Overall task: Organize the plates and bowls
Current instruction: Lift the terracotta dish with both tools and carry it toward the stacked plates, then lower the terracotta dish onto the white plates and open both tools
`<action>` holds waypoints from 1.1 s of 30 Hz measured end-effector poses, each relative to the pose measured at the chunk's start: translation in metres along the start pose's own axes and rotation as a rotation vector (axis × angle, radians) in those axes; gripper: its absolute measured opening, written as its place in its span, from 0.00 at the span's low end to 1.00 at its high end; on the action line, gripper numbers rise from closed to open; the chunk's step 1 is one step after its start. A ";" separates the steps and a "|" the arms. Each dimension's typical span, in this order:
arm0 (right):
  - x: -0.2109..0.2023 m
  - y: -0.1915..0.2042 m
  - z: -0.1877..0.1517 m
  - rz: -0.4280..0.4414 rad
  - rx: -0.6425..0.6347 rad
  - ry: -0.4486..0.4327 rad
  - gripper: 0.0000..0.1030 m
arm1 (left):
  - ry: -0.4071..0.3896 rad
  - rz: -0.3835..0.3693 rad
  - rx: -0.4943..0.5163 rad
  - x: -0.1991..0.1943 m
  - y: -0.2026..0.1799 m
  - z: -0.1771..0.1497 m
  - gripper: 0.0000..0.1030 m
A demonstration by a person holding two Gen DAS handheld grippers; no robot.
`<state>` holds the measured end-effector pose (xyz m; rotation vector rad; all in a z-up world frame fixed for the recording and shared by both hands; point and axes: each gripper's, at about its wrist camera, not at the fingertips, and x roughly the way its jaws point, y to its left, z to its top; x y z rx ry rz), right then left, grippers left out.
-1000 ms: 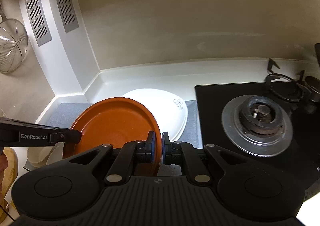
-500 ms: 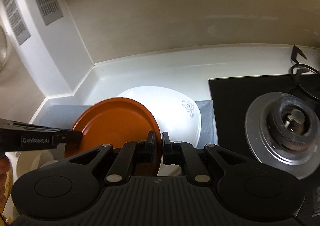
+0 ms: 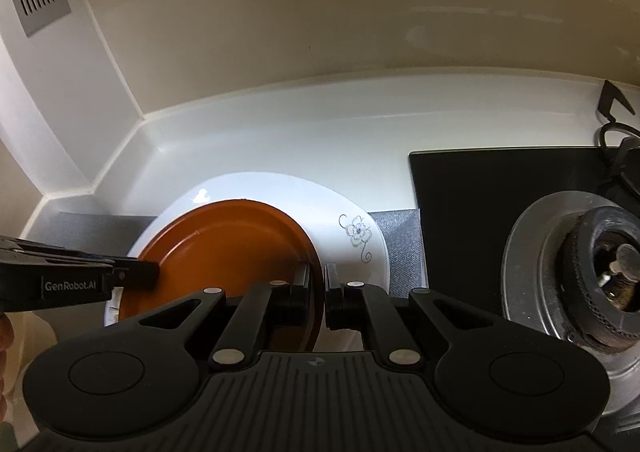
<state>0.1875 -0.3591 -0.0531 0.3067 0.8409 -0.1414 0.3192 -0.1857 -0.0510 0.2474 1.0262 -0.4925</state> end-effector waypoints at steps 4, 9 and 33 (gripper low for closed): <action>0.010 0.001 0.001 -0.008 -0.004 0.013 0.07 | 0.018 0.013 0.006 0.012 -0.001 0.002 0.08; 0.017 0.001 0.001 -0.020 -0.002 0.022 0.07 | 0.016 0.022 0.019 0.019 -0.002 0.006 0.08; -0.069 0.019 -0.030 -0.080 -0.031 -0.126 0.83 | -0.204 -0.004 -0.010 -0.079 0.021 -0.030 1.00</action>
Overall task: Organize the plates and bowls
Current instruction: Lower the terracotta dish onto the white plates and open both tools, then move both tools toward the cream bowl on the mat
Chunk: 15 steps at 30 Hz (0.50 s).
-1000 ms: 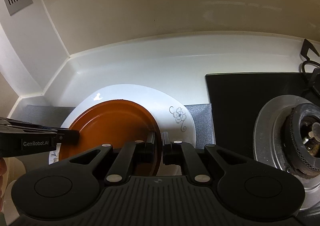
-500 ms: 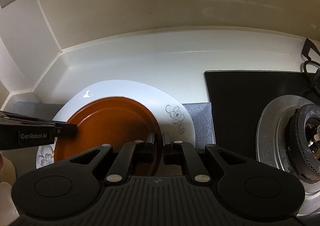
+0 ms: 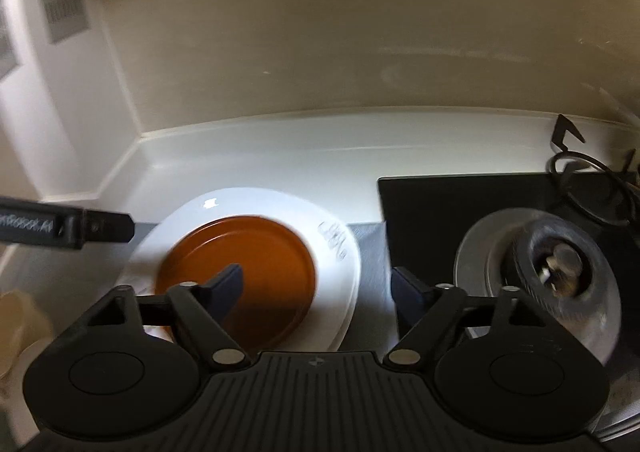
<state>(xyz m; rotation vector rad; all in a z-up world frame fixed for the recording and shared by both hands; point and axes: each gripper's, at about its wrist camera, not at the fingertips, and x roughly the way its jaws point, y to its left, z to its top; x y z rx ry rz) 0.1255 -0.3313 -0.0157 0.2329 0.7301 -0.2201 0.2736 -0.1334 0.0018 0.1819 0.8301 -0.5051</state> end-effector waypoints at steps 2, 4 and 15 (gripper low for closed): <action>-0.023 0.007 -0.011 0.022 -0.002 -0.015 0.86 | -0.008 -0.002 0.008 -0.015 -0.002 -0.011 1.00; -0.044 0.014 -0.020 0.041 -0.009 -0.035 0.88 | -0.011 0.002 0.027 -0.029 -0.004 -0.023 1.00; -0.107 0.026 -0.043 0.006 -0.021 -0.099 0.90 | -0.055 0.017 0.087 -0.087 -0.026 -0.062 1.00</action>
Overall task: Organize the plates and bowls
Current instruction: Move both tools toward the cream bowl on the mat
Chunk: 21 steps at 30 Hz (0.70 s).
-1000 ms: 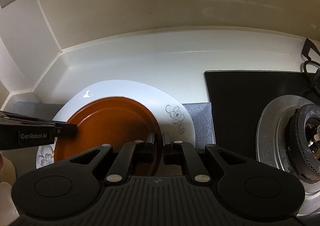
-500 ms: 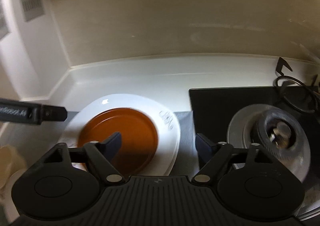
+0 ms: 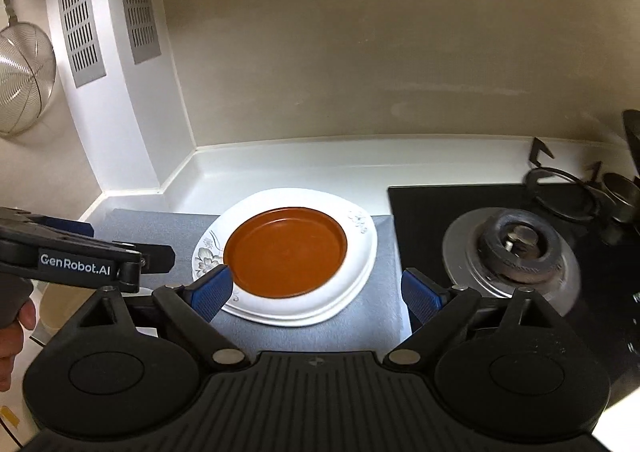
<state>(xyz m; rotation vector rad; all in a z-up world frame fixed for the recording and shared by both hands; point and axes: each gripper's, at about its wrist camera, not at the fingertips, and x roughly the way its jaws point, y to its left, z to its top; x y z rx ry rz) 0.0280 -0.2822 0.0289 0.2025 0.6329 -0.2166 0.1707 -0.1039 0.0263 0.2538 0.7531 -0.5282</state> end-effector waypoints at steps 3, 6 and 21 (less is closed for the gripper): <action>-0.014 -0.001 -0.006 -0.003 0.013 -0.016 0.90 | -0.002 -0.006 0.007 -0.012 -0.004 -0.006 1.00; -0.026 0.003 -0.012 0.003 0.001 -0.027 0.90 | -0.008 -0.003 0.019 -0.024 -0.008 -0.013 1.00; -0.063 0.020 -0.028 0.033 -0.072 -0.004 0.90 | -0.041 0.017 0.013 -0.066 -0.003 -0.049 1.00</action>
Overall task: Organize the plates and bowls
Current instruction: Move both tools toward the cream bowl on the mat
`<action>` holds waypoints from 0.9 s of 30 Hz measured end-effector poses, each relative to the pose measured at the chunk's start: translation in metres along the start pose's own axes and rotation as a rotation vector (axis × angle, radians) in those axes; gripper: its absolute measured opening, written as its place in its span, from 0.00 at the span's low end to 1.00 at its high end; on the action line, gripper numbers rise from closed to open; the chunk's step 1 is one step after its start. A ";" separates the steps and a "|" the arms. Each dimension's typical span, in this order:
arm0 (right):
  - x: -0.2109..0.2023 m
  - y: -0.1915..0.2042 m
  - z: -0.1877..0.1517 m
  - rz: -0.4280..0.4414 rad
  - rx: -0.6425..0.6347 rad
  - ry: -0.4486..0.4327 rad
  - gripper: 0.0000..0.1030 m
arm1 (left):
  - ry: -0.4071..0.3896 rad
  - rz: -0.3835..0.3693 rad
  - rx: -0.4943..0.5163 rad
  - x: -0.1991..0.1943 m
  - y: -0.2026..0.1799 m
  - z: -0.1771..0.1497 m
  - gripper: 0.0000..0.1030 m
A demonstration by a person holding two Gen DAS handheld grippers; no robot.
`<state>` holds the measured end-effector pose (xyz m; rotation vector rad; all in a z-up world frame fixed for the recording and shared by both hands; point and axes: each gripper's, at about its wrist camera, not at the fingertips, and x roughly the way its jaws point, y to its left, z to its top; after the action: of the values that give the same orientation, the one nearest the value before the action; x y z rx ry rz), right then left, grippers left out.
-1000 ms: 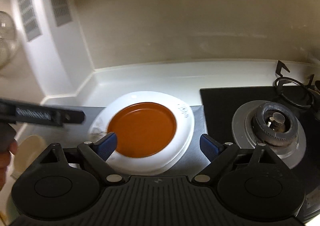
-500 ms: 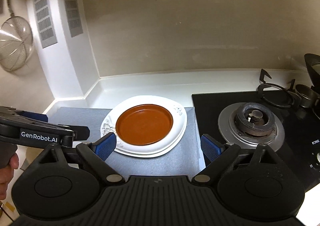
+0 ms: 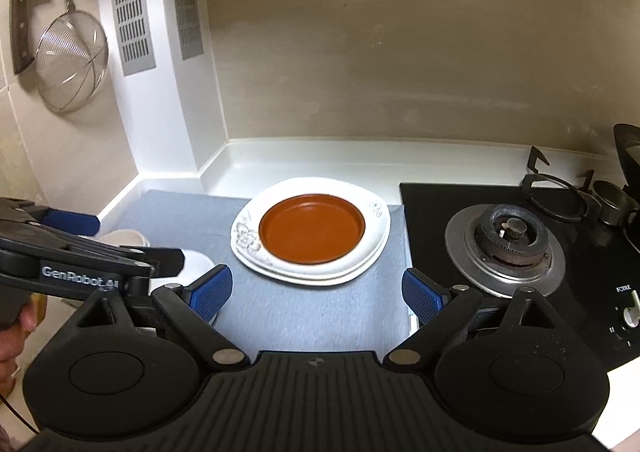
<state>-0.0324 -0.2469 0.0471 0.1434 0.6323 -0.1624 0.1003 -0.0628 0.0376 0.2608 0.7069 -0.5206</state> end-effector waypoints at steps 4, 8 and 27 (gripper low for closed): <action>0.000 0.008 -0.002 0.012 -0.024 0.017 0.90 | 0.013 0.002 -0.016 -0.003 0.009 -0.008 1.00; 0.000 0.017 -0.002 0.028 -0.054 0.027 0.90 | 0.015 0.009 -0.039 -0.007 0.020 -0.012 1.00; 0.021 0.059 0.025 0.131 -0.135 0.020 0.90 | 0.035 0.096 -0.145 -0.013 0.065 -0.017 1.00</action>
<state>0.0101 -0.1965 0.0595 0.0563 0.6498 0.0077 0.1177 0.0037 0.0374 0.1673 0.7585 -0.3723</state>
